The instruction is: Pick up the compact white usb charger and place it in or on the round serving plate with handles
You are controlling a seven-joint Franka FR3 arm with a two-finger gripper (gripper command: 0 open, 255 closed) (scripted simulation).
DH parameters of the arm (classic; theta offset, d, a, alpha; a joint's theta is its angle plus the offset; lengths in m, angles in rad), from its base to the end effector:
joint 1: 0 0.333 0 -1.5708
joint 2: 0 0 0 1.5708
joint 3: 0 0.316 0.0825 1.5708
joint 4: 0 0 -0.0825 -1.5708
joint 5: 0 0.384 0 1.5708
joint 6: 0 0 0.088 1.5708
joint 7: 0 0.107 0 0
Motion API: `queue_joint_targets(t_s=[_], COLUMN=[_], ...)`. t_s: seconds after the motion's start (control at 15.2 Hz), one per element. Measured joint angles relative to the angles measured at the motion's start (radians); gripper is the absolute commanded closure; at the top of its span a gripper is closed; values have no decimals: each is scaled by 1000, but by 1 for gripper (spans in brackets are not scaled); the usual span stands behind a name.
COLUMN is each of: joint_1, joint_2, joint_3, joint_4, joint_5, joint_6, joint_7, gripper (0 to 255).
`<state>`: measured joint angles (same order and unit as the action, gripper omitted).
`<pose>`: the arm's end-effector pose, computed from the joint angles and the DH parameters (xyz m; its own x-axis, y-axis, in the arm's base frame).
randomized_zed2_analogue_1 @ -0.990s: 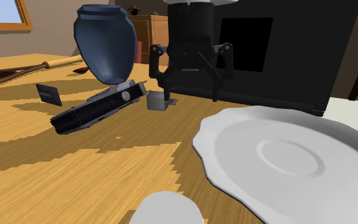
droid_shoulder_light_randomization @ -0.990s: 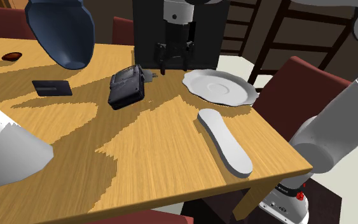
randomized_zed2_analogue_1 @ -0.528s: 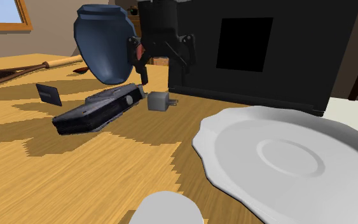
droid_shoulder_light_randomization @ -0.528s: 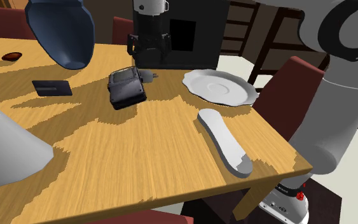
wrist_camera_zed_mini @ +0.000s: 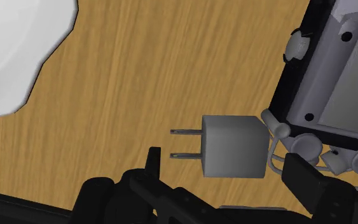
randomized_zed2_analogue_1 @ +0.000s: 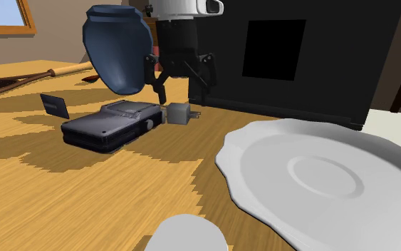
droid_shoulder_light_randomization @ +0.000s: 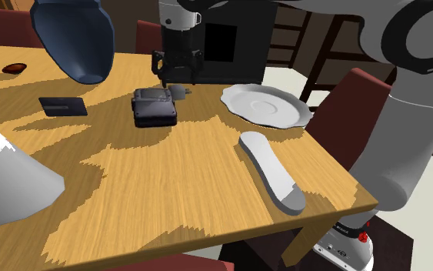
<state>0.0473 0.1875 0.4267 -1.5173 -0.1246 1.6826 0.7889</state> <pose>0.5611 0.2501 0.5589 0.9530 -0.3016 0.0291 -0.3026 -0.9524 0.0367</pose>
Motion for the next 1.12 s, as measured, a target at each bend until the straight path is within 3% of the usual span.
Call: queue_joint_targets(t_s=[0.4,0.46,0.66,1.12], joint_1=[1,1,7,4], joint_2=[-6,-4,-2,21], joint_3=[1,1,6,1], joint_4=[-9,-7,4,2], joint_5=[1,1,0,-5], joint_6=[20,17,56,-3], joint_7=[3,2,5,2], gripper=[0,255,255,255])
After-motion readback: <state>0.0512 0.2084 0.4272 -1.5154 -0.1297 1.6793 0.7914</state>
